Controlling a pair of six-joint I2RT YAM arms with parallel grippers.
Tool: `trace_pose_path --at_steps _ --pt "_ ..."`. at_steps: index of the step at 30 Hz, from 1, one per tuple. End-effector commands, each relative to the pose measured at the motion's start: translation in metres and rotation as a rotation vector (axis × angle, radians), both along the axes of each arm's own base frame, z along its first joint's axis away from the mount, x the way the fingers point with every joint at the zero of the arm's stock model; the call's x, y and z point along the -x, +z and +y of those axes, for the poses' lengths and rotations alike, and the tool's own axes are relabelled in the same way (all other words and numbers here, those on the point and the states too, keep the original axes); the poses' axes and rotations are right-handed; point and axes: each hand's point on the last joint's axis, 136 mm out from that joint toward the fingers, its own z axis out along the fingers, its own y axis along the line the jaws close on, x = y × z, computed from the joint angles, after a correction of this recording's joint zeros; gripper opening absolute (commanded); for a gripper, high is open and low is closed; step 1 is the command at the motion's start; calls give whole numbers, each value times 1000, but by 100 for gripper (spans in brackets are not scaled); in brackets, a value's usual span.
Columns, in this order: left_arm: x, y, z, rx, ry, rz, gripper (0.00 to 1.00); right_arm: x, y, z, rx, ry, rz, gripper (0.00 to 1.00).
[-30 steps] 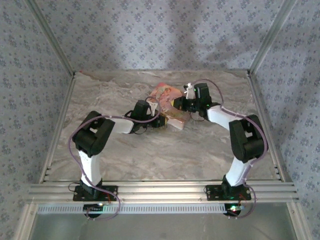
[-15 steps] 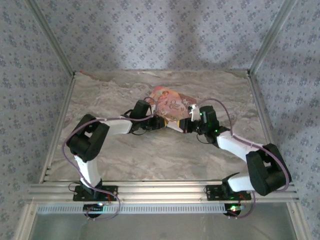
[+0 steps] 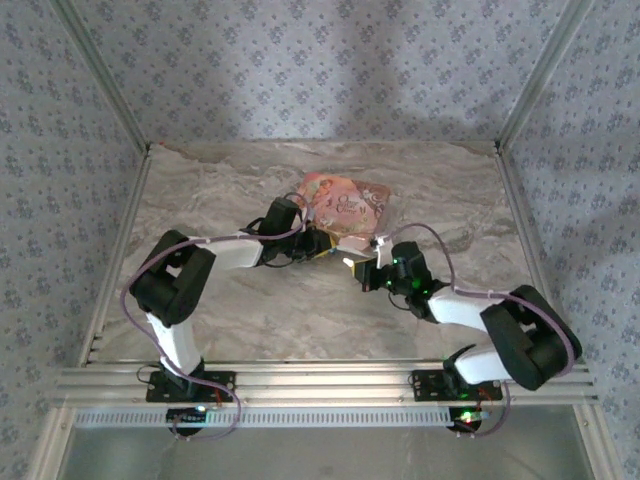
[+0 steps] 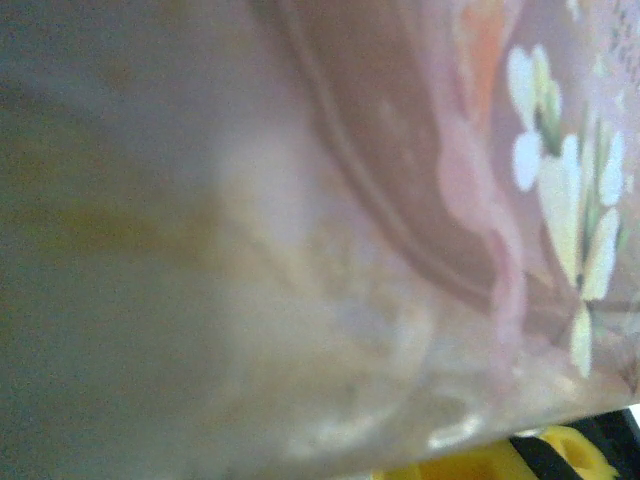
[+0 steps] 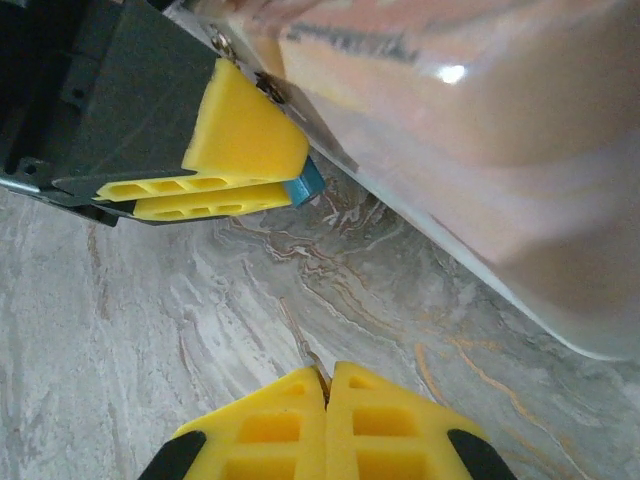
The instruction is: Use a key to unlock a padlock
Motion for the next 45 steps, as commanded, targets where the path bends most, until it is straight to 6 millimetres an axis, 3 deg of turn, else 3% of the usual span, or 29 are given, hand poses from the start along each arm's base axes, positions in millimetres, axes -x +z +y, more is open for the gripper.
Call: trace_pose_path --at_steps 1,23,38,45 --pt "9 33 -12 96 -33 -10 13 -8 12 10 -55 2 -89 0" --pt "12 37 -12 85 -43 -2 12 -31 -11 19 -78 4 -100 0" --pt "11 40 -14 86 -32 4 12 -28 -29 28 -57 39 -75 0" --pt "9 37 -13 76 18 51 11 -28 -29 19 -10 -4 -105 0"
